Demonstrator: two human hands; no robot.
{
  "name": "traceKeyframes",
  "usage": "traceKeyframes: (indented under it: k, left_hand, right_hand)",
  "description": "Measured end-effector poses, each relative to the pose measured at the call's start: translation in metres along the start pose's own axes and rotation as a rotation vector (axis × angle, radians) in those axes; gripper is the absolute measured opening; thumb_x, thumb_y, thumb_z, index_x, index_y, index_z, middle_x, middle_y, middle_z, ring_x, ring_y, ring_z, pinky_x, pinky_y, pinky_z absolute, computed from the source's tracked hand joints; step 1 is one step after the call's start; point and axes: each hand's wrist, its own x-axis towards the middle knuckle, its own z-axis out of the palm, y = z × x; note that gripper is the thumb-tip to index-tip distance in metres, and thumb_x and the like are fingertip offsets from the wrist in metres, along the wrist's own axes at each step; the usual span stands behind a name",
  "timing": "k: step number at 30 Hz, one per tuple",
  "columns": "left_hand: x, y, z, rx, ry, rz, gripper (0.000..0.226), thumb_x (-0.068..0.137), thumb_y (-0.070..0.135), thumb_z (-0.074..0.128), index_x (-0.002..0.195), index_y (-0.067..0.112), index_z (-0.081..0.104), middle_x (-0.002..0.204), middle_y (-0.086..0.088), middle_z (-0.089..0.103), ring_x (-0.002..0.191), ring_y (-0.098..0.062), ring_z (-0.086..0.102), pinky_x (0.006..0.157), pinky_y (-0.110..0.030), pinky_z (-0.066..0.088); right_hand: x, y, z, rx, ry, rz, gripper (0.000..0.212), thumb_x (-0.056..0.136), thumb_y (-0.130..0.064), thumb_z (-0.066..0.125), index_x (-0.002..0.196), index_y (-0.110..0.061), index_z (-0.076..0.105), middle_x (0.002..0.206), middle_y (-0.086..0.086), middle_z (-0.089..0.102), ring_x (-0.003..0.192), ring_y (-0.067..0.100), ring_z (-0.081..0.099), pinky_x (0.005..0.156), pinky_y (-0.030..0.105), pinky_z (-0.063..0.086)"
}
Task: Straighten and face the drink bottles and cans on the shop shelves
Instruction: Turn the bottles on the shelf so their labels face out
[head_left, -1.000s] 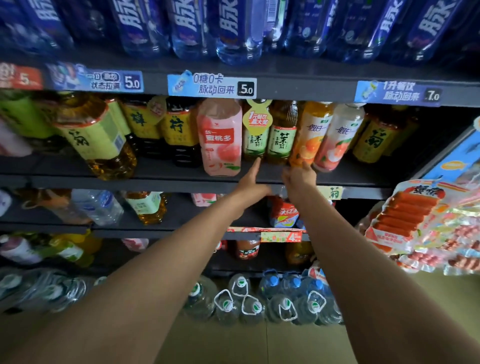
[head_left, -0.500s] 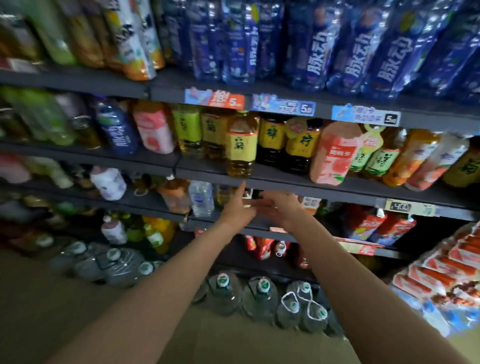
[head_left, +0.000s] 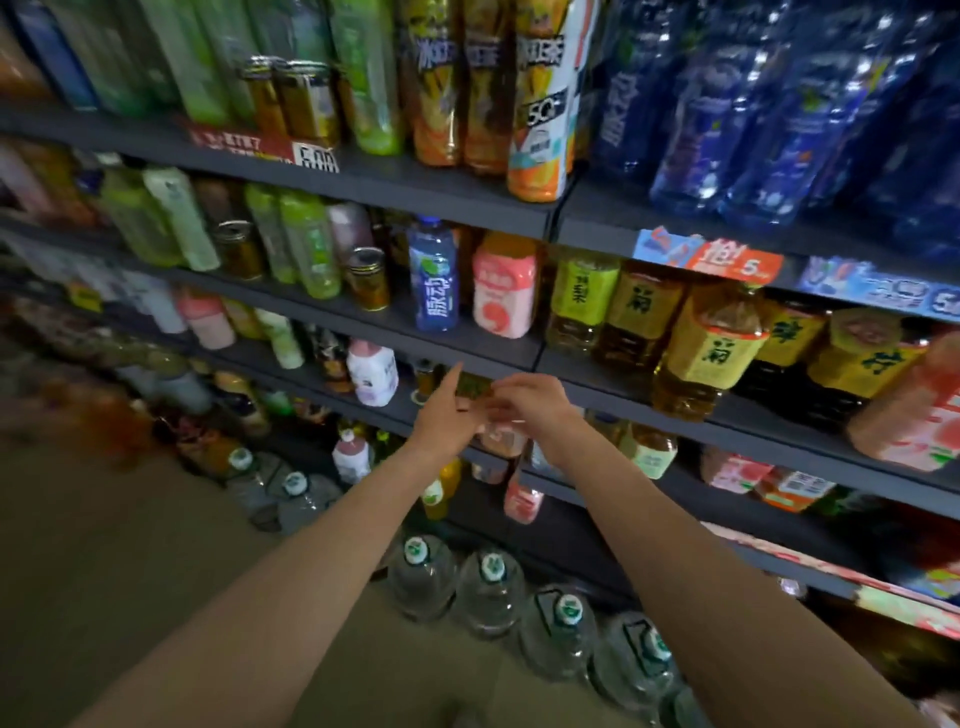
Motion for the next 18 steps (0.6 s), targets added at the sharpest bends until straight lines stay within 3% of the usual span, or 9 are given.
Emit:
traceKeyframes:
  k: [2, 4, 6, 8, 10, 13, 18]
  left_hand:
    - [0.023, -0.001, -0.013, -0.006, 0.012, -0.003, 0.069, 0.093, 0.004, 0.048, 0.149, 0.025, 0.014, 0.110, -0.007, 0.060, 0.108, -0.030, 0.059, 0.090, -0.038, 0.046]
    - [0.047, -0.001, -0.026, -0.003, 0.013, 0.000, 0.068, 0.093, 0.002, 0.046, 0.148, 0.027, 0.015, 0.116, -0.010, 0.059, 0.108, -0.030, 0.059, 0.092, -0.039, 0.046]
    - [0.071, 0.002, -0.040, -0.006, 0.001, 0.005, 0.069, 0.093, 0.000, 0.047, 0.148, 0.028, 0.017, 0.119, -0.011, 0.059, 0.107, -0.029, 0.060, 0.093, -0.039, 0.047]
    - [0.093, 0.005, -0.053, -0.022, -0.002, 0.002, 0.069, 0.092, -0.002, 0.047, 0.147, 0.028, 0.019, 0.111, -0.009, 0.058, 0.107, -0.030, 0.060, 0.096, -0.040, 0.047]
    - [0.110, 0.006, -0.065, -0.040, -0.014, -0.003, 0.069, 0.091, -0.004, 0.046, 0.147, 0.027, 0.020, 0.109, -0.008, 0.056, 0.110, -0.031, 0.058, 0.098, -0.044, 0.045]
    - [0.129, 0.004, -0.075, -0.002, -0.053, 0.012, 0.070, 0.091, -0.003, 0.045, 0.147, 0.028, 0.019, 0.123, -0.010, 0.055, 0.114, -0.032, 0.055, 0.100, -0.047, 0.043]
    - [0.154, -0.009, -0.089, 0.058, -0.147, 0.033, 0.070, 0.090, -0.001, 0.046, 0.147, 0.030, 0.019, 0.127, -0.011, 0.054, 0.112, -0.030, 0.056, 0.099, -0.046, 0.045]
  right_hand:
    - [0.022, -0.006, 0.009, -0.034, -0.017, 0.003, 0.018, 0.088, 0.005, 0.053, 0.075, -0.006, 0.059, 0.049, 0.005, 0.058, 0.038, 0.010, 0.054, 0.045, 0.019, 0.045]
    - [0.051, -0.015, 0.018, -0.044, 0.025, -0.006, 0.017, 0.087, 0.001, 0.057, 0.072, -0.009, 0.059, 0.063, 0.011, 0.059, 0.053, 0.016, 0.056, 0.053, 0.025, 0.049]
    - [0.082, -0.023, 0.024, -0.150, 0.243, -0.090, 0.005, 0.084, -0.008, 0.062, 0.089, -0.009, 0.065, 0.085, 0.014, 0.064, 0.074, 0.025, 0.061, 0.071, 0.033, 0.052]
    - [0.107, -0.031, 0.031, -0.227, 0.452, -0.170, 0.032, 0.083, -0.015, 0.065, 0.114, -0.006, 0.059, 0.111, 0.013, 0.063, 0.101, 0.029, 0.060, 0.087, 0.034, 0.046]
    - [0.124, -0.039, 0.039, -0.222, 0.519, -0.239, 0.054, 0.082, -0.017, 0.069, 0.128, -0.004, 0.046, 0.128, 0.014, 0.053, 0.116, 0.030, 0.052, 0.096, 0.035, 0.043]
    - [0.150, -0.047, 0.044, -0.293, 0.563, -0.332, 0.082, 0.075, -0.010, 0.073, 0.143, -0.004, 0.027, 0.144, 0.012, 0.036, 0.129, 0.031, 0.040, 0.105, 0.036, 0.035]
    - [0.181, -0.062, 0.040, -0.384, 0.645, -0.343, 0.097, 0.070, -0.015, 0.078, 0.145, -0.004, 0.017, 0.148, 0.011, 0.030, 0.135, 0.028, 0.032, 0.110, 0.031, 0.027]
